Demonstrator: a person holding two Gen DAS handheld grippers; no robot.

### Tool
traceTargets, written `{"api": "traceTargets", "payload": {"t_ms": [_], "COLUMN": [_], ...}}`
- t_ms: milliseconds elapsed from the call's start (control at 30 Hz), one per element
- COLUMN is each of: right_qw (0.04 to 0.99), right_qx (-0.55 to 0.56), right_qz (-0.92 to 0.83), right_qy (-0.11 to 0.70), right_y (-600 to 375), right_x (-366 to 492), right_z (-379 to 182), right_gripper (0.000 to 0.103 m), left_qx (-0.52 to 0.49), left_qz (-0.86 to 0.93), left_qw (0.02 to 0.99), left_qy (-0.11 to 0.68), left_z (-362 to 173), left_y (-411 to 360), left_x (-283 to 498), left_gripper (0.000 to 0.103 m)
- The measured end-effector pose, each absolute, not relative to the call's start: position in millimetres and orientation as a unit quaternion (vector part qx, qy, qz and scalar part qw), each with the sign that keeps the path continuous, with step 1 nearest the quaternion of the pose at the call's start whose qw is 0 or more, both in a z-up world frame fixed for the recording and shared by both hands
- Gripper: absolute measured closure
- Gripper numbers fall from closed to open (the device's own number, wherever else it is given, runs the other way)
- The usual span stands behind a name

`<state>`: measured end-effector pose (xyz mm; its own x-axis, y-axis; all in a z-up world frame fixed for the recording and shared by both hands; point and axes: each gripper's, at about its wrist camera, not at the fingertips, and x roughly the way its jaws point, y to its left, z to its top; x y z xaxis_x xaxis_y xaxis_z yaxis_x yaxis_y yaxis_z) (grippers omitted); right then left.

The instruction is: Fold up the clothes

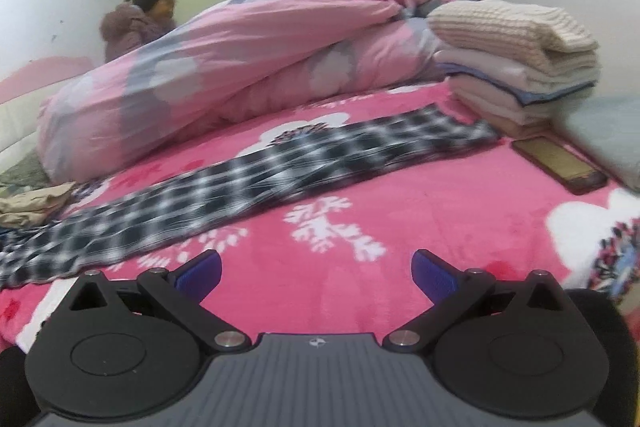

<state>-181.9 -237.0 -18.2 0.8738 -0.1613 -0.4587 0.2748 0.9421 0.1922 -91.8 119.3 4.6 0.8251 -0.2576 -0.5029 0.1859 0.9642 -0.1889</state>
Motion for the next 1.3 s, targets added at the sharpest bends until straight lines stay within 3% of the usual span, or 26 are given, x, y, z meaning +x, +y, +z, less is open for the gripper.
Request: {"api": "traceTargets", "payload": {"t_ms": [300,600,1000,1100,1200,1267,1300], "right_qw": [0.967,0.970,0.969,0.947,0.905,0.878,0.865], "right_qx": [0.103,0.079,0.151,0.230,0.336,0.385,0.404], "right_qz": [-0.089,-0.074,-0.022,-0.002,0.035,0.054,0.065], "right_qy": [0.215,0.219,0.194,0.223,0.257,0.279,0.291], "right_y": [-221.7,-229.0,-313.1,-349.1,-382.3,-391.5,-394.0], "right_x": [-192.8,-187.8,-122.1,-87.9,-48.3,-25.7,-14.4], "right_z": [-17.2,-28.0,-32.2,-33.5,-43.8,-52.8,-57.6], "right_gripper": [0.000,0.000,0.000,0.000,0.006,0.023,0.025], "left_qx": [-0.085,-0.038,0.106,0.148,0.191,0.225,0.242], "left_qz": [-0.117,-0.108,-0.194,-0.211,-0.222,-0.229,-0.233], "left_qw": [0.947,0.954,0.944,0.937,0.929,0.922,0.917], "left_qy": [0.286,0.277,0.246,0.236,0.228,0.219,0.215], "left_z": [2.3,1.2,-37.7,-49.6,-60.1,-67.0,-70.4], "left_y": [112.9,86.8,2.4,-18.5,-32.5,-38.5,-40.9], "left_x": [-96.3,-90.1,-13.7,3.4,14.5,17.2,18.2], "left_gripper": [0.000,0.000,0.000,0.002,0.009,0.029,0.034]}}
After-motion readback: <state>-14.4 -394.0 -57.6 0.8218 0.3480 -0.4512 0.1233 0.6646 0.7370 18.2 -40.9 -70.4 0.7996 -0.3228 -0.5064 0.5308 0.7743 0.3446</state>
